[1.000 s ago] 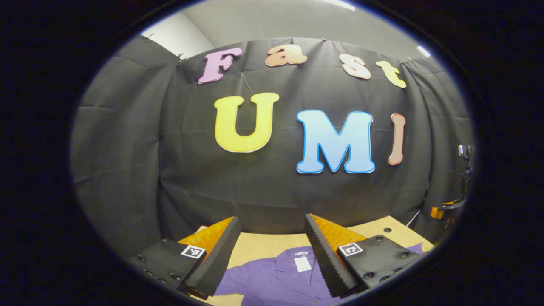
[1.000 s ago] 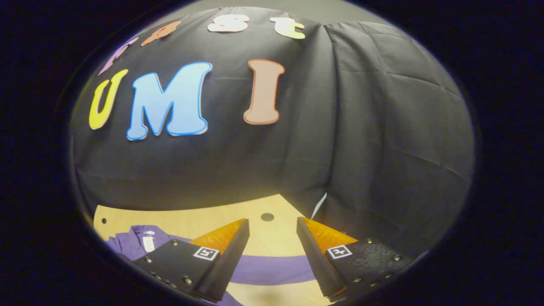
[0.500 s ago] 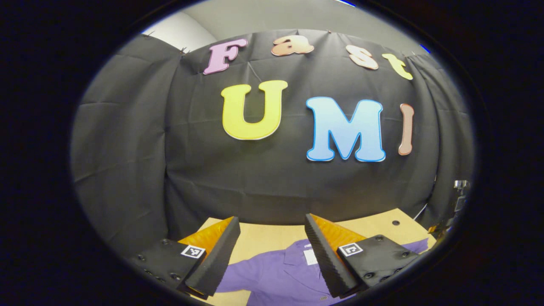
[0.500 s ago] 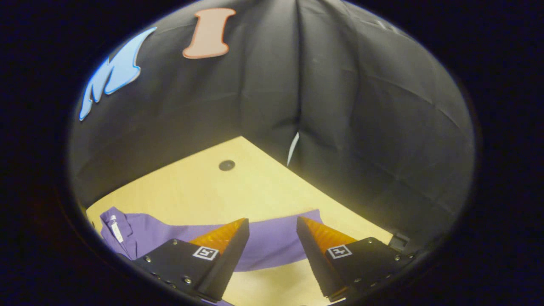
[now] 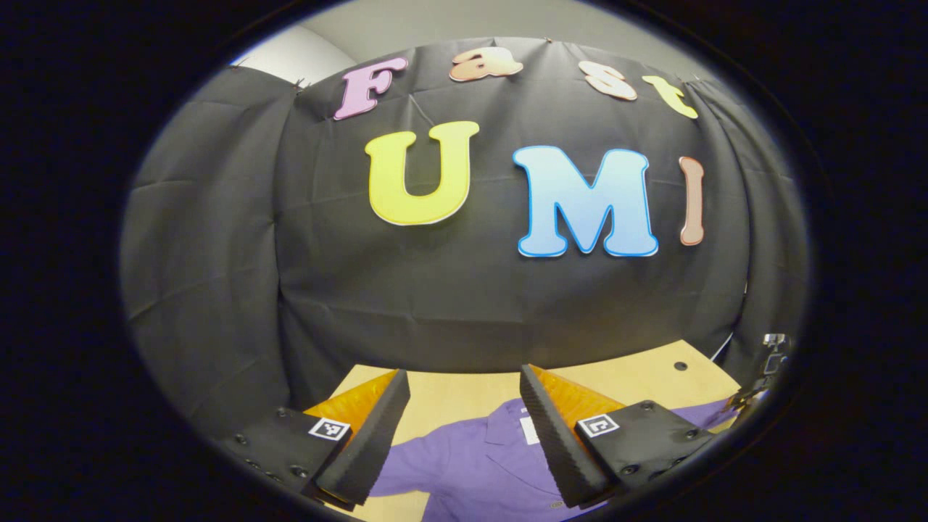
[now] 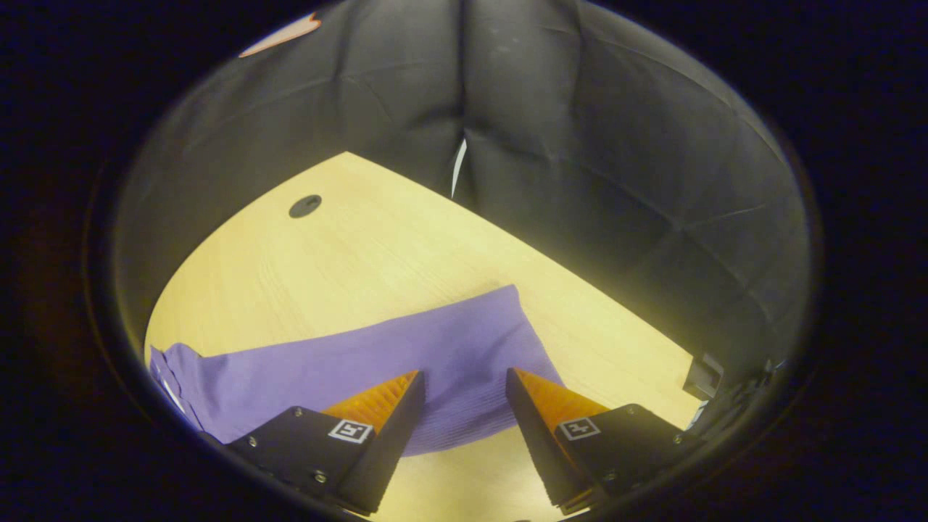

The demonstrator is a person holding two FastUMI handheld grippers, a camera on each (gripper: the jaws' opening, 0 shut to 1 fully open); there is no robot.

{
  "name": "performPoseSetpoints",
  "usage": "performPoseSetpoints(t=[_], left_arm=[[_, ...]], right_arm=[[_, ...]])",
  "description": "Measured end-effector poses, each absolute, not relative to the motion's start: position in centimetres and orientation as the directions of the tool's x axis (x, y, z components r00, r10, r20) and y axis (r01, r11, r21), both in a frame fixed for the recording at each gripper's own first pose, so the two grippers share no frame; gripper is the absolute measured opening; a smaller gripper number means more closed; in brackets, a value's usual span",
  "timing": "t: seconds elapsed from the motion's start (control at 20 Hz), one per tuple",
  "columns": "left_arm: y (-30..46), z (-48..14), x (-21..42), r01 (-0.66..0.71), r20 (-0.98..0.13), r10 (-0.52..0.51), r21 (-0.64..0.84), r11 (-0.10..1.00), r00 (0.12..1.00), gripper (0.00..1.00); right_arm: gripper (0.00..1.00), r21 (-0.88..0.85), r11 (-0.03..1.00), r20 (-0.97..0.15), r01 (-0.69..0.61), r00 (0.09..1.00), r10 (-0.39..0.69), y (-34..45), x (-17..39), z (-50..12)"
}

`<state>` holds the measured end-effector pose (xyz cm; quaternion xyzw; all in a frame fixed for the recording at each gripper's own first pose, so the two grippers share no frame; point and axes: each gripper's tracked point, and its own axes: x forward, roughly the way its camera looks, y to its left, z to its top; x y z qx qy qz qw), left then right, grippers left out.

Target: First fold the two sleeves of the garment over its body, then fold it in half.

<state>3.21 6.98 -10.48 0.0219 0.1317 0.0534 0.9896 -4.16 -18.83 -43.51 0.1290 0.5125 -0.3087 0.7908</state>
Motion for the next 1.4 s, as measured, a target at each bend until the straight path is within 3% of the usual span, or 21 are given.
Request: performPoseSetpoints(t=[0.4,0.45,0.5,0.55,0.6,0.7,0.8,0.9,1.15,1.4], left_arm=[[5.0,-12.1,4.8,-0.09,-0.295,0.095,0.03,0.995,0.951,0.98],[4.7,-12.4,4.9,-0.091,-0.298,0.093,0.019,0.996,0.95,0.98],[4.5,-12.5,4.9,-0.091,-0.3,0.089,0.007,0.996,0.95,0.98],[4.4,-12.7,4.8,-0.09,-0.304,0.086,0.0,0.996,0.949,0.98],[4.3,-12.8,4.7,-0.091,-0.307,0.087,0.0,0.996,0.948,0.98],[4.7,-12.7,4.6,-0.097,-0.306,0.094,0.007,0.995,0.948,0.98],[5.2,-12.6,4.6,-0.104,-0.306,0.103,0.011,0.994,0.946,0.98],[5.9,-12.9,4.4,-0.113,-0.312,0.112,0.015,0.993,0.943,0.99],[6.3,-12.8,4.0,-0.119,-0.315,0.121,0.026,0.993,0.941,0.98],[6.6,-12.2,3.0,-0.116,-0.298,0.117,0.021,0.993,0.947,0.98]], right_arm=[[0.84,-0.048,0.759,-0.921,0.65,0.264,-0.284,-19.3,-4.9,-45.0],[0.83,-0.048,0.758,-0.923,0.65,0.262,-0.283,-18.9,-5.2,-43.9],[0.75,-0.048,0.761,-0.925,0.647,0.259,-0.278,-19.0,-4.9,-43.7],[0.8,-0.048,0.76,-0.928,0.648,0.253,-0.274,-19.0,-4.8,-44.2],[0.76,-0.04,0.759,-0.929,0.65,0.257,-0.268,-19.1,-4.6,-44.0],[0.48,-0.039,0.757,-0.928,0.652,0.258,-0.269,-19.1,-4.5,-44.2],[0.48,-0.019,0.769,-0.927,0.639,0.277,-0.254,-19.0,-4.2,-44.2],[0.05,0.007,0.754,-0.926,0.657,0.289,-0.243,-18.3,-3.6,-43.9],[0.05,0.031,0.761,-0.926,0.647,0.305,-0.222,-18.2,-3.6,-43.8],[0.05,0.143,0.776,-0.888,0.614,0.426,-0.173,-14.9,-1.2,-40.4]])
